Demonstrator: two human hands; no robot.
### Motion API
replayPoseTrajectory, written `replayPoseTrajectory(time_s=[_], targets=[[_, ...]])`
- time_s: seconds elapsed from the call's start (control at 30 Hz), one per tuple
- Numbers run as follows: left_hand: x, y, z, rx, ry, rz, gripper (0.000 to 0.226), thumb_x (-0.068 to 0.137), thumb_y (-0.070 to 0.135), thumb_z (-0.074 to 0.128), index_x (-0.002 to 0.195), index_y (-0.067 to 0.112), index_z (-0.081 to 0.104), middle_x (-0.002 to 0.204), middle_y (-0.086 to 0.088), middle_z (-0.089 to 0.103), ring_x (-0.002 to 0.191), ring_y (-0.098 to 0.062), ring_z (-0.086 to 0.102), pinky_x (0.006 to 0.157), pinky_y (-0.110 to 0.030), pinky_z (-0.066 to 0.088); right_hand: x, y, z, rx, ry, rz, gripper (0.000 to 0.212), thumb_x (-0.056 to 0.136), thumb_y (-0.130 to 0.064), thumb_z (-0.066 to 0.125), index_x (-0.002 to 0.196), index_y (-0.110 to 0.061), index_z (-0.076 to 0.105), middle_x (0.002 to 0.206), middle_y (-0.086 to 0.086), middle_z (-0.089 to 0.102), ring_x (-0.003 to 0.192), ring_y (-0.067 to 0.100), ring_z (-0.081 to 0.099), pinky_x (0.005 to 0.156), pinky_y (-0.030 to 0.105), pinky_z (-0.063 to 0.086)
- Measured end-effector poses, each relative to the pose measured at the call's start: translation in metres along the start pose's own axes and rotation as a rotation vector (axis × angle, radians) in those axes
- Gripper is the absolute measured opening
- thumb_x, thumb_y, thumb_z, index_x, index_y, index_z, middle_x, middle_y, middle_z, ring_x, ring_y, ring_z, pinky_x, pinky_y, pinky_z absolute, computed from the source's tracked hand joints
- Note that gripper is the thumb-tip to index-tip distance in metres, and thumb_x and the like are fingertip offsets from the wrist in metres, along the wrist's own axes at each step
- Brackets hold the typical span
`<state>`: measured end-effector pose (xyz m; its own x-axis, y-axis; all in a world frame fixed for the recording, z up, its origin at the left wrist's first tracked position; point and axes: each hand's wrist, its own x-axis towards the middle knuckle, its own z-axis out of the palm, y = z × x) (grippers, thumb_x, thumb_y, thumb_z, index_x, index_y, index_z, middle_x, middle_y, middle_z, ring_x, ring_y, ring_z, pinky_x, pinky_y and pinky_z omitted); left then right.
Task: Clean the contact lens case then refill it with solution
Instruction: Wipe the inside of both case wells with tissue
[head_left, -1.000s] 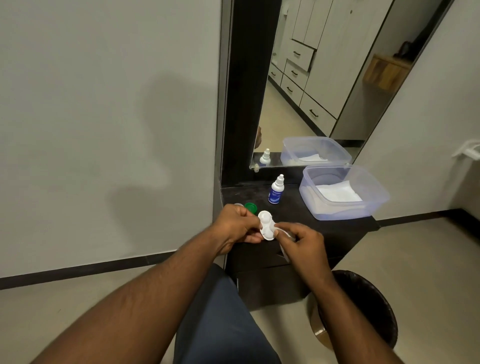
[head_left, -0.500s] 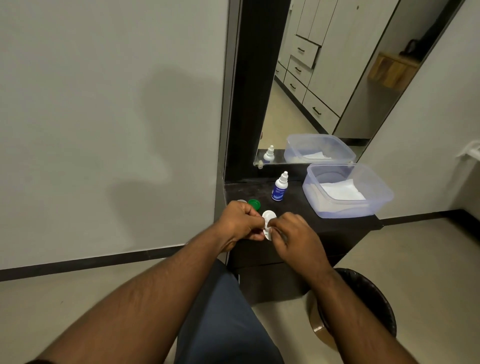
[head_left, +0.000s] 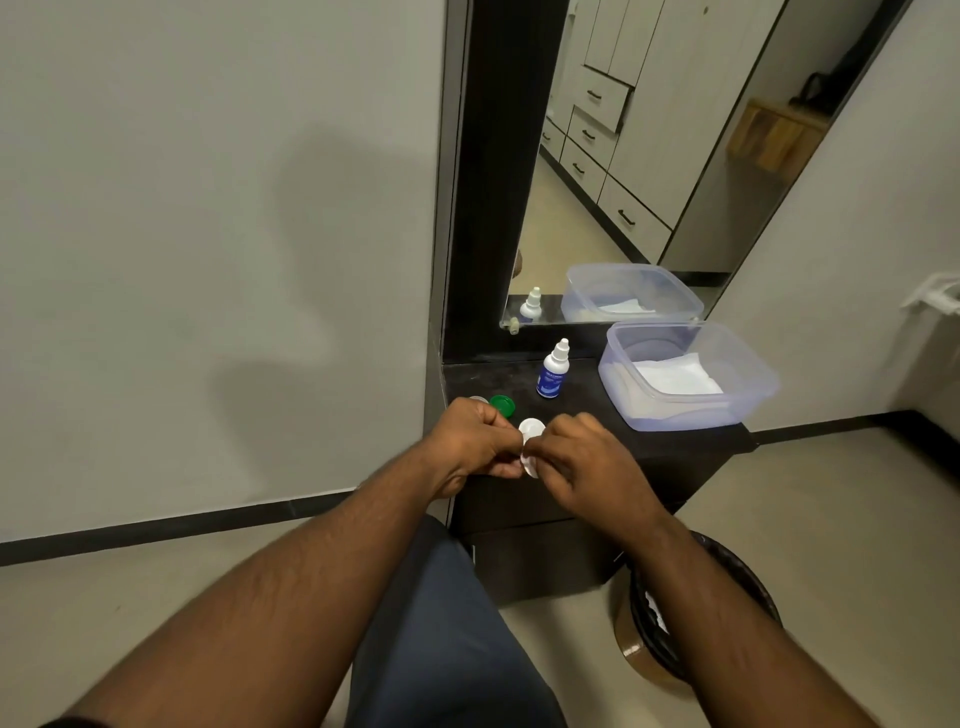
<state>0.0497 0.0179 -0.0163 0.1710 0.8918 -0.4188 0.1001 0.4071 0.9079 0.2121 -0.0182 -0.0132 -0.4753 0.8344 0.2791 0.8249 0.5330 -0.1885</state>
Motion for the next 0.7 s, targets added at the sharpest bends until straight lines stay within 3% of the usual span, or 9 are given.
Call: replayPoseTrajectory(time_s=[0.2,0.33,0.43,0.57,0.7], targets=[[-0.001,0.001,0.001,-0.004,0.003,-0.002,0.009,0.082,-0.006,0.066,0.09,-0.007,0.065,0.075,-0.015,0.067,0.061,-0.017,0.068,0.062,-0.029,0.061,-0.005,-0.004,0.007,0.062,0.026,0.018,0.016,0.084,-0.02,0.061,0.097,-0.013,0.068,0.089,0.005,0.06,0.08,0.019,0.054,0.065,0.031,0.048],[0.001,0.0,0.002,-0.026,0.021,-0.002,0.008,0.08,-0.008,0.066,0.078,-0.001,0.065,0.076,-0.018,0.068,0.062,-0.019,0.069,0.063,-0.031,0.061,-0.003,0.001,0.009,0.101,0.114,0.144,0.014,0.083,-0.016,0.061,0.094,-0.012,0.069,0.089,0.005,0.06,0.082,0.02,0.053,0.066,0.029,0.044],[0.002,-0.002,0.002,-0.021,0.022,-0.001,0.01,0.08,-0.004,0.067,0.074,0.003,0.065,0.072,-0.013,0.068,0.06,-0.017,0.069,0.066,-0.032,0.062,-0.004,-0.002,0.013,0.142,0.049,0.067,0.016,0.085,-0.017,0.061,0.098,-0.011,0.069,0.089,0.005,0.058,0.083,0.016,0.051,0.067,0.022,0.04],[0.002,-0.002,0.003,-0.008,0.042,0.001,0.01,0.08,-0.005,0.067,0.075,0.003,0.064,0.071,-0.014,0.068,0.059,-0.017,0.069,0.064,-0.032,0.061,-0.006,0.008,0.014,0.228,0.133,0.199,0.018,0.087,-0.016,0.057,0.098,-0.01,0.069,0.09,0.005,0.059,0.085,0.015,0.052,0.07,0.024,0.042],[0.001,-0.001,0.003,-0.013,0.037,-0.005,0.009,0.08,-0.006,0.067,0.076,0.001,0.064,0.069,-0.015,0.068,0.058,-0.018,0.068,0.062,-0.031,0.061,-0.008,0.004,0.009,0.139,0.047,0.051,0.016,0.084,-0.016,0.059,0.096,-0.01,0.069,0.089,0.006,0.059,0.082,0.018,0.054,0.066,0.028,0.045]])
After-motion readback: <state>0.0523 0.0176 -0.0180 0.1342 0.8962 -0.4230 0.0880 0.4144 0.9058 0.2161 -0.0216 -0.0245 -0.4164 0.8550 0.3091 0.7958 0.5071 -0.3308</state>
